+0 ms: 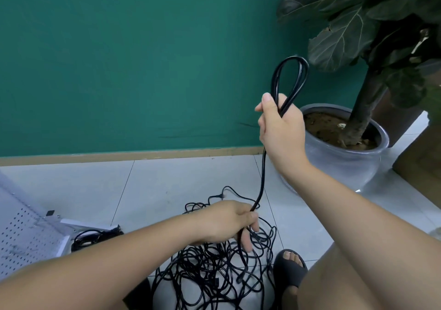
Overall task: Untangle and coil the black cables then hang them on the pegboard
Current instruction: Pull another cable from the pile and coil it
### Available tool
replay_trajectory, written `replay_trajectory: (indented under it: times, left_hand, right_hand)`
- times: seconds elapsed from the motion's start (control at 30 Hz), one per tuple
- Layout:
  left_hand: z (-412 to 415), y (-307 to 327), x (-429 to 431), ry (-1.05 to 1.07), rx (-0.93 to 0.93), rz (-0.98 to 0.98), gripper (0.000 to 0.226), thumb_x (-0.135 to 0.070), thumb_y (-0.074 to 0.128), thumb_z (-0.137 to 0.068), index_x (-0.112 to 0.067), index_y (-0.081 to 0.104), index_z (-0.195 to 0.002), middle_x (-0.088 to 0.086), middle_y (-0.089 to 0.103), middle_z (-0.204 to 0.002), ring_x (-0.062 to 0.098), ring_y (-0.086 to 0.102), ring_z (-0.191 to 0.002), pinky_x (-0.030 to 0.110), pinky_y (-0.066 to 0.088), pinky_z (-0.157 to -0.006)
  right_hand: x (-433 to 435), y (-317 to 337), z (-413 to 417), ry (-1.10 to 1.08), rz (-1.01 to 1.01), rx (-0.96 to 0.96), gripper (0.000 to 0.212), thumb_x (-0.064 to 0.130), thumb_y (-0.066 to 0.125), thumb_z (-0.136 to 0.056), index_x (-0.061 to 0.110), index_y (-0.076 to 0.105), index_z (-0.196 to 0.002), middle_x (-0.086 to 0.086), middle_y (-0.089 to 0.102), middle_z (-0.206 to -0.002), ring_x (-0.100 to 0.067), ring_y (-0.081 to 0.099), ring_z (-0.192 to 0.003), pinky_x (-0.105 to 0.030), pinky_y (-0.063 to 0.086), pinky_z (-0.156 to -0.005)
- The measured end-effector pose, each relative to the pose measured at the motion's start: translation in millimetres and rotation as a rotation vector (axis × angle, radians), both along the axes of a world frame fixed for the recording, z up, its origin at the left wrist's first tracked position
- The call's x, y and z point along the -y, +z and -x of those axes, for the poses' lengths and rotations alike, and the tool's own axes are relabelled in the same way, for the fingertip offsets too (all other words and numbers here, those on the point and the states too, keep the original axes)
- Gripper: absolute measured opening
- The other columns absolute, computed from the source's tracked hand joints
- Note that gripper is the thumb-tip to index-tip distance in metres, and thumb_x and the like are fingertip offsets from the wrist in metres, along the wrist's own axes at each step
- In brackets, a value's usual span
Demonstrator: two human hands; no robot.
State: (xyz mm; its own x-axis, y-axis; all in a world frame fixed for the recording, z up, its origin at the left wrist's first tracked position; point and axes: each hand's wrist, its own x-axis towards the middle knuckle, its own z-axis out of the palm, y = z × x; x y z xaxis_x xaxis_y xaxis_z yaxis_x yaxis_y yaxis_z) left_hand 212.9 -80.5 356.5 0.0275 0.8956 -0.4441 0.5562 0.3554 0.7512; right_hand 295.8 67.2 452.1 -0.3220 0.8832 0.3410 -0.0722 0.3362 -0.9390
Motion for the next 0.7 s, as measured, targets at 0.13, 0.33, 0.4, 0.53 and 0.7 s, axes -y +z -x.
replay_trajectory:
  times: [0.13,0.33,0.4,0.53,0.7]
  left_hand:
    - [4,19,4,0.025,-0.163,-0.169,0.038,-0.042,0.045,-0.113,-0.019,0.071,-0.099,-0.006,0.059,-0.063,0.014,0.057,-0.061,0.033,0.05,-0.066]
    - [30,55,13,0.144,-0.245,-0.448,0.024,-0.042,0.066,-0.104,-0.028,0.071,-0.084,-0.009,0.058,-0.064,0.004,0.046,-0.052,0.026,0.04,-0.055]
    - [41,67,17,0.22,-0.216,-0.522,0.022,-0.041,0.076,-0.097,-0.028,0.071,-0.08,-0.015,0.058,-0.06,0.001,0.047,-0.053,0.025,0.042,-0.056]
    - [65,83,22,0.427,-0.136,-0.652,0.025,-0.037,0.092,-0.081,-0.024,0.072,-0.077,-0.014,0.055,-0.056,0.009,0.045,-0.057,0.032,0.041,-0.062]
    - [84,97,29,0.569,-0.069,-0.778,0.032,-0.034,0.099,-0.071,-0.022,0.069,-0.074,-0.006,0.051,-0.057,0.013,0.04,-0.058,0.033,0.033,-0.062]
  right_hand:
    - [-14,-9,-5,-0.046,-0.17,0.198,0.031,0.038,0.054,-0.111,0.02,0.063,-0.087,0.007,0.051,-0.064,-0.013,0.044,-0.057,-0.03,0.037,-0.057]
    - [-24,-29,-3,0.014,-0.306,0.566,0.032,0.04,0.055,-0.11,0.013,0.06,-0.093,-0.006,0.065,-0.077,-0.026,0.06,-0.076,-0.039,0.048,-0.072]
    - [-20,-35,-3,0.116,-0.324,0.623,0.036,0.044,0.056,-0.109,0.015,0.057,-0.089,-0.005,0.065,-0.075,-0.026,0.06,-0.075,-0.039,0.049,-0.071]
    - [-1,-36,-4,0.354,-0.261,0.632,0.042,0.057,0.049,-0.109,0.025,0.067,-0.089,0.0,0.067,-0.067,-0.009,0.057,-0.057,-0.031,0.045,-0.059]
    - [33,-32,-7,0.588,-0.283,0.649,0.06,0.071,0.035,-0.107,0.025,0.071,-0.099,0.002,0.068,-0.067,-0.008,0.06,-0.058,-0.032,0.046,-0.063]
